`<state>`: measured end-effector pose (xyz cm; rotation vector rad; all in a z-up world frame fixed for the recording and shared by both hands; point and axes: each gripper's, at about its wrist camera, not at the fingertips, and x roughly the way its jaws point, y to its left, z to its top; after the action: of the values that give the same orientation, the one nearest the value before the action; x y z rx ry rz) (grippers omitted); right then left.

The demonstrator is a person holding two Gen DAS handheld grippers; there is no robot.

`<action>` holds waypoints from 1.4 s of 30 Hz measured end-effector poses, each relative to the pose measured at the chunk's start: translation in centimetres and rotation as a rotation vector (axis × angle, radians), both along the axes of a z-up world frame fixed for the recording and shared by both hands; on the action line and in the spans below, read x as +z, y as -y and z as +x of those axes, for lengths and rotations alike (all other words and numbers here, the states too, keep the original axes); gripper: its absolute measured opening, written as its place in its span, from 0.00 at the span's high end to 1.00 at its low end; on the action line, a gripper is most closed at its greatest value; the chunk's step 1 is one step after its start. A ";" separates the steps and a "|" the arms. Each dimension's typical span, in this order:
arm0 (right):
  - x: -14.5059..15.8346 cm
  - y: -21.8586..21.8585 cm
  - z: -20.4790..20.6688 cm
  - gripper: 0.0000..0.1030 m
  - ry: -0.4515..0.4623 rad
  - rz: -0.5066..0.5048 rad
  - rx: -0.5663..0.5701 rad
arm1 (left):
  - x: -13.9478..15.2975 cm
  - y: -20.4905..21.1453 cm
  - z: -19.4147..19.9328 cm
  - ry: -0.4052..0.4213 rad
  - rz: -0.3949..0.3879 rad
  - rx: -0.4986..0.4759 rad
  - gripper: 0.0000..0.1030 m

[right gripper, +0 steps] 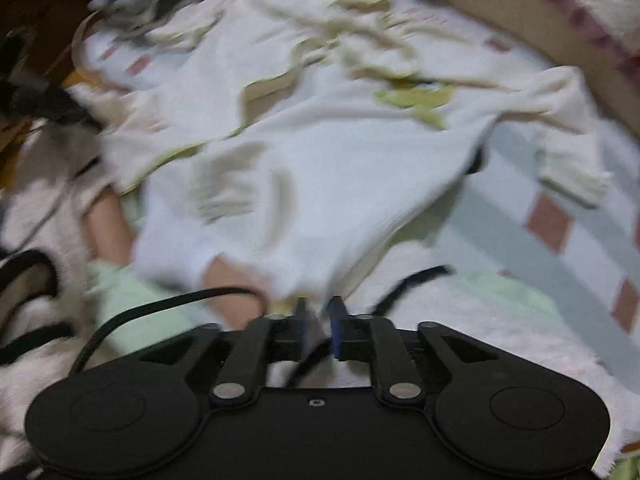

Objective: Fold clothes

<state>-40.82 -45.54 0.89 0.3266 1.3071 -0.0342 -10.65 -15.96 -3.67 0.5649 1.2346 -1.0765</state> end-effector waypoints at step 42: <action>-17.1 19.3 18.3 0.96 0.596 -0.027 -0.408 | -13.6 33.9 15.4 0.258 -0.261 0.173 0.95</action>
<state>-22.50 -64.84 -16.21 0.5298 0.6357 -0.2785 4.78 -49.81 -17.26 0.3752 0.8847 -0.9666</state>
